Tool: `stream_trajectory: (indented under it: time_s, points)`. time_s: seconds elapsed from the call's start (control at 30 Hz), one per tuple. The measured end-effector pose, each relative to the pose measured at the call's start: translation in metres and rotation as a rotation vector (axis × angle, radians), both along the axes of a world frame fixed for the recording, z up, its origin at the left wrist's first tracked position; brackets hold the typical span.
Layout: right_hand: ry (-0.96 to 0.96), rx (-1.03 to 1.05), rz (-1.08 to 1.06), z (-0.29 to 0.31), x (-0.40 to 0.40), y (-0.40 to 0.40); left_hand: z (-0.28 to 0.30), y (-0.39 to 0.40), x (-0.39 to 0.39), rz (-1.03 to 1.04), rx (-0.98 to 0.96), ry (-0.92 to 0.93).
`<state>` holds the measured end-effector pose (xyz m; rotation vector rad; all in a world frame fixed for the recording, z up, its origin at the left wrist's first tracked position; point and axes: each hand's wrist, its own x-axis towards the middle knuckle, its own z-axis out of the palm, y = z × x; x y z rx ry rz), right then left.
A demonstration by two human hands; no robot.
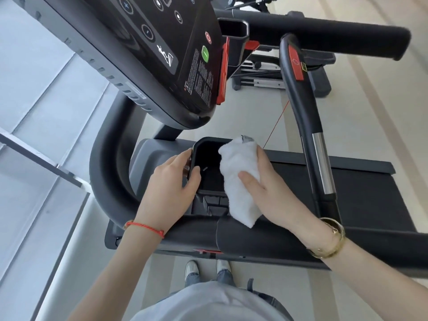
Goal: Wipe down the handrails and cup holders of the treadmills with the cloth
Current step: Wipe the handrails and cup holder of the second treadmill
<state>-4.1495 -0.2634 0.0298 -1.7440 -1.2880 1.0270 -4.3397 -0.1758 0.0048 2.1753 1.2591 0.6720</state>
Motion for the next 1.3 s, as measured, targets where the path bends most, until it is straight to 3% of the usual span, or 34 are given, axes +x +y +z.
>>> stream_trajectory:
  time_s: [0.2, 0.3, 0.4, 0.53, 0.63, 0.7, 0.87, 1.0, 1.3]
  points:
    - [-0.166, 0.049, 0.02, 0.003, -0.004, -0.024, 0.001, 0.005, -0.007, -0.045, -0.088, -0.047]
    - [-0.309, 0.154, 0.301, 0.01, 0.004, -0.027, 0.003, 0.007, -0.011, -0.067, -0.043, -0.051]
    - [-0.479, 0.111, 0.548, 0.02, 0.003, -0.018, 0.005, 0.01, -0.015, -0.04, -0.078, -0.125]
    - [-0.339, -0.008, 0.563, 0.033, -0.025, 0.006, 0.007, 0.011, -0.019, -0.042, -0.171, -0.226]
    - [-0.711, -0.062, 0.658, 0.029, -0.035, 0.022, 0.008, 0.01, -0.02, -0.021, -0.25, -0.288]
    - [-0.798, -0.031, 0.653, 0.026, -0.032, 0.019, 0.008, 0.01, -0.019, 0.004, -0.288, -0.318]
    - [-0.718, 0.075, 0.654, 0.028, -0.004, -0.001, 0.009, 0.006, -0.018, -0.01, -0.227, -0.296]
    - [-0.798, 0.14, 0.688, 0.03, 0.013, 0.002, 0.01, 0.003, -0.016, -0.025, -0.171, -0.248]
    - [-0.871, 0.05, 0.608, 0.014, -0.029, 0.019, 0.012, 0.001, -0.016, -0.009, -0.207, -0.271]
